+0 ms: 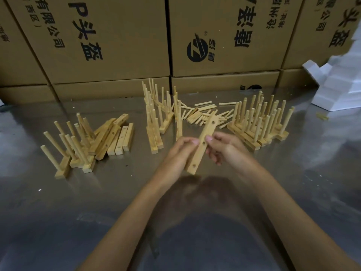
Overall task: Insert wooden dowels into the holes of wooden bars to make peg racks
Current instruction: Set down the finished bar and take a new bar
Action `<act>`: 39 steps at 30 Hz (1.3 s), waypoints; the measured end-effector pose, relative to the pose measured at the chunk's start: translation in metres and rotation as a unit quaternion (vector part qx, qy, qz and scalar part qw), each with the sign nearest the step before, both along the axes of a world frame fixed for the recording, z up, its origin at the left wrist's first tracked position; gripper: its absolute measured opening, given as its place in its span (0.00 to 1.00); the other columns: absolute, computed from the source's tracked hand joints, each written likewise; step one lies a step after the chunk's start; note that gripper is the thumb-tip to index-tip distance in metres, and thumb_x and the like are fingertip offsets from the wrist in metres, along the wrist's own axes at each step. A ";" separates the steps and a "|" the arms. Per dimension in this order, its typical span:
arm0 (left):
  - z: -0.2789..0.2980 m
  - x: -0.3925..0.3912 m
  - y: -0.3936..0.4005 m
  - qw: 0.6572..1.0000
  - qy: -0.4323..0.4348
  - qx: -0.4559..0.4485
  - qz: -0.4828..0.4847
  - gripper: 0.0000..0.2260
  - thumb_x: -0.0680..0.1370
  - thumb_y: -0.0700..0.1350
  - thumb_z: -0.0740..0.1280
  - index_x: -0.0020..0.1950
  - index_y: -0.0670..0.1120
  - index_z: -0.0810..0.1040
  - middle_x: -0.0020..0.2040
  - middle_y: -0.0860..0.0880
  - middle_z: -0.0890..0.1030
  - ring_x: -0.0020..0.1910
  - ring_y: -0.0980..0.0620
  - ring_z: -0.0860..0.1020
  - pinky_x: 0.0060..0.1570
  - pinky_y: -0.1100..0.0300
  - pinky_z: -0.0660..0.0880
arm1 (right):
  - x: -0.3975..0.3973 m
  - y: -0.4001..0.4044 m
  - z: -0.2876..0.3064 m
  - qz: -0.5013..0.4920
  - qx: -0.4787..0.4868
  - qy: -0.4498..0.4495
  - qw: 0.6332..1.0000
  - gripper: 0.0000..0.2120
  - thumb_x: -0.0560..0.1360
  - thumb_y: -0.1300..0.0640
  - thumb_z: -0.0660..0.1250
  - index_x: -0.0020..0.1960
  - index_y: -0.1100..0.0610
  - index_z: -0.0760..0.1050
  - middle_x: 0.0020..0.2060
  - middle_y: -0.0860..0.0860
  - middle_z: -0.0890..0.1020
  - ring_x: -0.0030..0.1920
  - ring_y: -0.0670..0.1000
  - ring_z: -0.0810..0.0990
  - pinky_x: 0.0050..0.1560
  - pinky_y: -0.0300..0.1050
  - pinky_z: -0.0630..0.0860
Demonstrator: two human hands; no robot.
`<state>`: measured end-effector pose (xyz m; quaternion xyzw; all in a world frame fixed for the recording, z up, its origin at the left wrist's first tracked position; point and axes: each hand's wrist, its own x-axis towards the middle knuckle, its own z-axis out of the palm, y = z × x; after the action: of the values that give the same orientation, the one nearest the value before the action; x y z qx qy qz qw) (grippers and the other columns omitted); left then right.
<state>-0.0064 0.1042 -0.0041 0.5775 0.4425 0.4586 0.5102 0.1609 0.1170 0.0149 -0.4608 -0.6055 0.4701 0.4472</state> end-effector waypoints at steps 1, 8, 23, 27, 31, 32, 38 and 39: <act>-0.001 0.000 0.001 0.996 -0.038 -0.063 -0.045 0.20 0.79 0.62 0.62 0.63 0.50 0.75 0.49 0.48 0.84 0.43 0.46 0.82 0.48 0.48 0.81 | -0.005 -0.001 -0.002 0.031 -0.008 -0.033 0.999 0.09 0.82 0.56 0.64 0.51 0.59 0.81 0.33 0.47 0.80 0.30 0.44 0.74 0.29 0.36 0.67; -0.007 -0.010 0.008 0.975 -0.175 -0.138 0.004 0.13 0.86 0.48 0.55 0.68 0.47 0.71 0.42 0.42 0.83 0.30 0.48 0.77 0.30 0.58 0.77 | -0.014 0.059 -0.021 -0.212 0.095 -0.211 0.950 0.07 0.79 0.51 0.67 0.54 0.51 0.80 0.51 0.48 0.83 0.56 0.50 0.79 0.54 0.46 0.75; -0.004 -0.011 0.015 0.959 -0.225 -0.169 0.033 0.10 0.84 0.43 0.59 0.64 0.42 0.71 0.39 0.41 0.79 0.31 0.48 0.77 0.32 0.57 0.79 | 0.011 0.088 -0.046 -0.242 0.227 -0.484 0.810 0.13 0.76 0.61 0.60 0.58 0.61 0.77 0.55 0.56 0.77 0.59 0.58 0.73 0.59 0.53 0.71; -0.004 -0.012 0.014 0.958 -0.227 -0.171 0.037 0.09 0.84 0.43 0.59 0.63 0.43 0.72 0.39 0.42 0.80 0.32 0.49 0.78 0.32 0.57 0.79 | 0.014 0.092 -0.049 -0.164 0.156 -0.521 0.823 0.19 0.79 0.60 0.58 0.68 0.59 0.74 0.69 0.54 0.72 0.71 0.56 0.65 0.69 0.53 0.64; -0.004 -0.013 0.014 0.954 -0.234 -0.183 0.047 0.13 0.84 0.43 0.59 0.68 0.41 0.71 0.39 0.43 0.80 0.31 0.49 0.78 0.32 0.58 0.79 | 0.015 0.092 -0.052 -0.189 0.215 -0.498 0.818 0.11 0.78 0.58 0.61 0.59 0.54 0.76 0.60 0.51 0.77 0.64 0.55 0.70 0.61 0.51 0.66; -0.004 -0.014 0.014 0.953 -0.236 -0.185 0.049 0.14 0.84 0.43 0.60 0.69 0.40 0.70 0.39 0.43 0.80 0.31 0.49 0.78 0.32 0.58 0.79 | 0.014 0.091 -0.053 -0.173 0.224 -0.498 0.819 0.14 0.78 0.58 0.61 0.63 0.53 0.74 0.63 0.51 0.76 0.67 0.55 0.69 0.63 0.52 0.65; -0.004 -0.014 0.013 0.950 -0.240 -0.192 0.056 0.16 0.84 0.44 0.59 0.71 0.39 0.70 0.39 0.43 0.80 0.31 0.49 0.78 0.32 0.57 0.79 | 0.015 0.098 -0.057 -0.048 0.181 -0.495 0.848 0.20 0.81 0.57 0.56 0.72 0.48 0.69 0.76 0.47 0.65 0.79 0.53 0.55 0.71 0.56 0.57; -0.003 -0.015 0.013 0.949 -0.242 -0.194 0.056 0.16 0.84 0.44 0.59 0.70 0.39 0.70 0.39 0.43 0.80 0.32 0.49 0.78 0.32 0.57 0.79 | 0.015 0.097 -0.058 -0.072 0.204 -0.474 0.854 0.15 0.81 0.57 0.59 0.66 0.50 0.74 0.70 0.48 0.73 0.75 0.55 0.62 0.66 0.53 0.61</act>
<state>-0.0211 0.1175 -0.0076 0.3131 0.4179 0.5179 0.6776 0.1760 0.2140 -0.0427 -0.5680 -0.7918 0.0272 0.2228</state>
